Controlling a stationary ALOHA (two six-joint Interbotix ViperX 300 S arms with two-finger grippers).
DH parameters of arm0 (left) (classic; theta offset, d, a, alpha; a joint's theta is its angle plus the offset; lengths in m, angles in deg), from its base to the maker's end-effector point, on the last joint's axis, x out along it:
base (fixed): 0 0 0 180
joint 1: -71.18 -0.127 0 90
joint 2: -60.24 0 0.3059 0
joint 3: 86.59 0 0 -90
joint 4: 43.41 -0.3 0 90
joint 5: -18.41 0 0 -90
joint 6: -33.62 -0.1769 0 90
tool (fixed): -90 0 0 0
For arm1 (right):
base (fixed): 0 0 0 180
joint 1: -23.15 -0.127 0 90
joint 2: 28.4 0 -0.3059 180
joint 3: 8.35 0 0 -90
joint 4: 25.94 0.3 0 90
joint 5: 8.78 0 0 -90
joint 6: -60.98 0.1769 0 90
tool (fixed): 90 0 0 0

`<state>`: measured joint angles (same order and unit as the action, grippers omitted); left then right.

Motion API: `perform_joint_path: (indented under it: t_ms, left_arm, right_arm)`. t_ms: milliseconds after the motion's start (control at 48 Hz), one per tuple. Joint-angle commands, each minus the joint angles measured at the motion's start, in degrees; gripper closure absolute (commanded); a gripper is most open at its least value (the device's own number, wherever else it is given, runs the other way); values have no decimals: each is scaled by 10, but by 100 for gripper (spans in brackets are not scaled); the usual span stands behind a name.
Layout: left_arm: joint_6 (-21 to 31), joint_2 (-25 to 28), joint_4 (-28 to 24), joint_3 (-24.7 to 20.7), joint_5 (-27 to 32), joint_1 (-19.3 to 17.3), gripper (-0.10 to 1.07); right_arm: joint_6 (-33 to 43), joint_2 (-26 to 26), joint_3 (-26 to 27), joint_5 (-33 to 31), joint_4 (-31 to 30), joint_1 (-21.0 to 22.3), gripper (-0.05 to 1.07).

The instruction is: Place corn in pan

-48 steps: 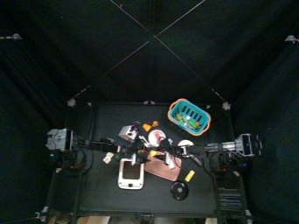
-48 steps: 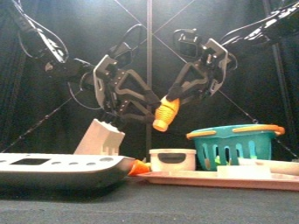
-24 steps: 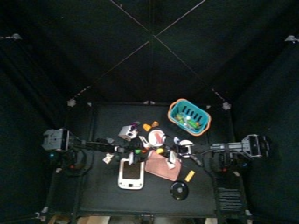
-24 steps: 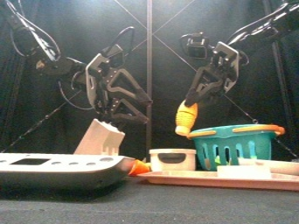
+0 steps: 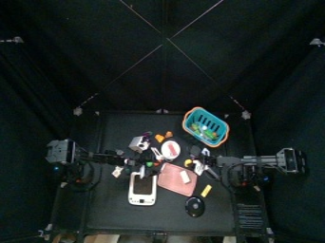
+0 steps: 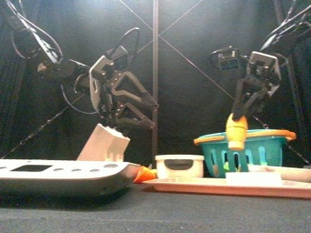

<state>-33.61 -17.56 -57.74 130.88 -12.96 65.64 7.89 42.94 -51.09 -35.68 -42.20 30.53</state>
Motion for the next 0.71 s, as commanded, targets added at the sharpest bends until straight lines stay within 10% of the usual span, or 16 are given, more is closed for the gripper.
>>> perform_joint_path:
  t_ms: [0,688]
  left_arm:
    - [-1,-4,0,-6,-5,1,0]
    - [-1,7,-30,-11,-5,2,0]
  right_arm:
    - [1,-32,-2,-31,19,11,42]
    - [-2,-8,-49,-63,65,83,39]
